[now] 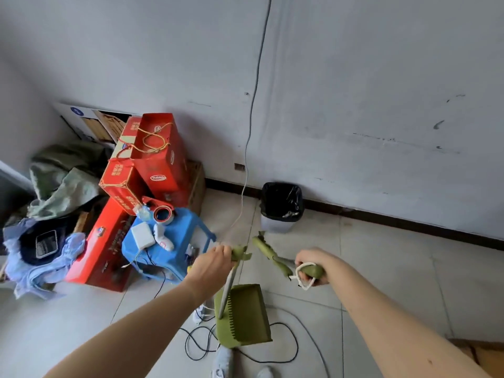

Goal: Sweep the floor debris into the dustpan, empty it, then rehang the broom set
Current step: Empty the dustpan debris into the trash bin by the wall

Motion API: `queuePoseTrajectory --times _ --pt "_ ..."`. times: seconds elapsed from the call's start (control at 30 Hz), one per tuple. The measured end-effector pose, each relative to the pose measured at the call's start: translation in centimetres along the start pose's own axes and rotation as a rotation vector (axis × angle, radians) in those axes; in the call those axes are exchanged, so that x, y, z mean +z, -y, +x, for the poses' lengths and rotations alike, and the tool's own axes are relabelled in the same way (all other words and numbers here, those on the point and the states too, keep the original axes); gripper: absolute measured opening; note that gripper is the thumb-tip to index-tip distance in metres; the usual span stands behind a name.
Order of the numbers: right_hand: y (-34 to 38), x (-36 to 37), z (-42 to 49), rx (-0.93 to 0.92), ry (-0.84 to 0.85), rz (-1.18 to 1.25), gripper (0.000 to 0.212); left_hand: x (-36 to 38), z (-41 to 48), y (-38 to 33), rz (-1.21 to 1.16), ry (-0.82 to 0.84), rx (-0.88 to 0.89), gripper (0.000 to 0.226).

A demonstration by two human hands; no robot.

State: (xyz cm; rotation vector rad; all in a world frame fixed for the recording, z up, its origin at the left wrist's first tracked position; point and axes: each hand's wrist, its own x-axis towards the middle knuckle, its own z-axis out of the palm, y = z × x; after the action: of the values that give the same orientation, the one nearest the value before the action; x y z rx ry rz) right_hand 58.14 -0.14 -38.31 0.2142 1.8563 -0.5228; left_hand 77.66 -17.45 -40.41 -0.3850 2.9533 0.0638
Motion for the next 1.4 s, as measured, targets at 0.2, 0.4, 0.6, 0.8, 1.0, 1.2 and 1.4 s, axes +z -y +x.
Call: queuePoseTrajectory --times 0.2,0.4,0.6,0.8,1.0,1.2,1.4 --pt "5.2 3.5 4.9 -0.010 -0.053 -0.038 0.012 3.5 4.2 3.1 -0.222 -0.017 -0.121 0.032" --pt "9.2 3.7 7.6 0.021 -0.036 -0.032 0.021 4.4 8.0 4.5 -0.272 -0.009 -0.148 0.028" --pt "9.8 3.2 10.9 0.055 -0.037 0.062 0.023 6.7 10.4 5.8 -0.504 0.089 -0.195 0.022" --pt "9.6 2.0 12.8 0.105 0.008 0.048 0.018 8.7 11.7 6.6 -0.554 0.066 -0.214 0.024" --pt "8.0 0.1 11.3 0.177 0.109 0.118 0.017 7.7 11.5 5.2 -0.632 0.077 -0.367 0.029" --pt "6.2 -2.7 8.1 0.148 0.081 0.173 0.017 6.1 10.2 3.1 -0.677 0.153 -0.380 0.029" --pt "5.5 -4.6 6.4 0.126 0.072 0.126 0.019 5.6 9.0 1.7 -0.674 0.135 -0.441 0.025"
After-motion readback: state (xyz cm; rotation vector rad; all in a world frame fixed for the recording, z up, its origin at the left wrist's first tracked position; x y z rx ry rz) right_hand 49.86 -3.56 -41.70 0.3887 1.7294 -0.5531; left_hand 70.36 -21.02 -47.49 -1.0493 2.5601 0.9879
